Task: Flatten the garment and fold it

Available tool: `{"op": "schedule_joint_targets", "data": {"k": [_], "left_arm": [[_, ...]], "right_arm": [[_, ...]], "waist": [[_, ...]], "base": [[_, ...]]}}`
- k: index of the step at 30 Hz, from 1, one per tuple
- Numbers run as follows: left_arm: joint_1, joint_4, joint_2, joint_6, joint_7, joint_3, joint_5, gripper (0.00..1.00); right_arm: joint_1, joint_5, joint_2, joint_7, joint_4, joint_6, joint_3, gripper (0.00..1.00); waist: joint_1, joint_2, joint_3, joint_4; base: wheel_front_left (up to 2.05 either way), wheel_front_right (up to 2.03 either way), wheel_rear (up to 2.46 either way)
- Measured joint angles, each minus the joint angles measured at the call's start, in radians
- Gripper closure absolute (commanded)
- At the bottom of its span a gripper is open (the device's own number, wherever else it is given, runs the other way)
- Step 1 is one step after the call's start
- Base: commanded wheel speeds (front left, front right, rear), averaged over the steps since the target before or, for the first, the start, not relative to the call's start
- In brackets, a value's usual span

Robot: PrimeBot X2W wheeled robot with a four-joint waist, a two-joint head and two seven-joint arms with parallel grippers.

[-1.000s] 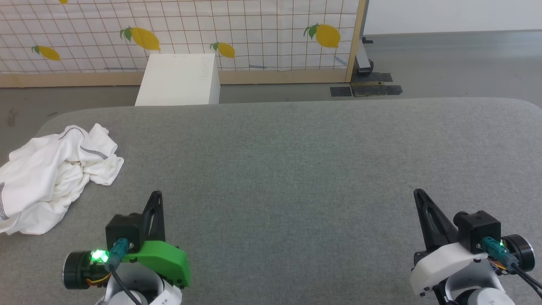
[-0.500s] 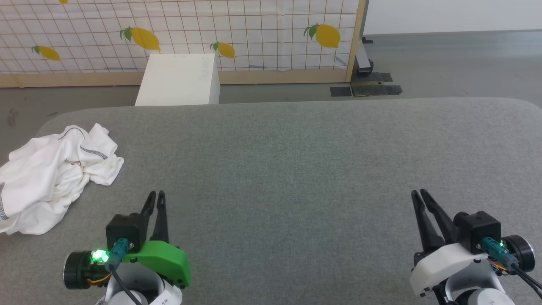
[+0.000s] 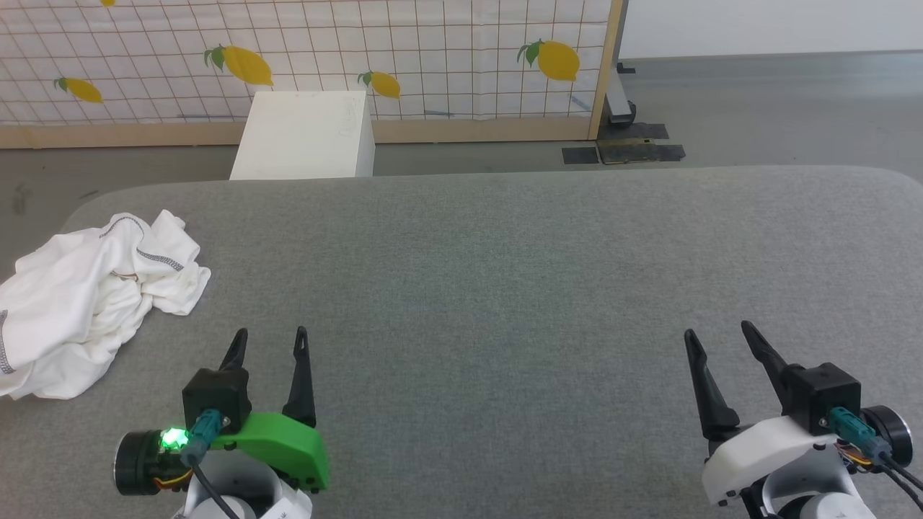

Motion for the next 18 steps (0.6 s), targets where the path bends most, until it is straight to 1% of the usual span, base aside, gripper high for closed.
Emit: {"op": "schedule_joint_targets", "data": {"k": [10, 18], "left_arm": [[0.000, 0.014, 0.000, 0.009, -0.017, -0.006, -0.018, 0.00], [0.000, 0.021, 0.000, 0.019, -0.036, -0.003, -0.042, 0.00]], "right_arm": [[0.000, 0.024, 0.000, -0.021, 0.021, 0.000, -0.013, 0.00], [0.000, 0.039, 0.000, -0.035, 0.041, 0.000, -0.018, 0.00]], "waist": [[0.0000, 0.0000, 0.001, 0.012], [0.0000, 0.0000, 0.004, 0.039]], "base": [[0.00, 0.00, 0.00], [0.00, 0.00, 0.00]]}}
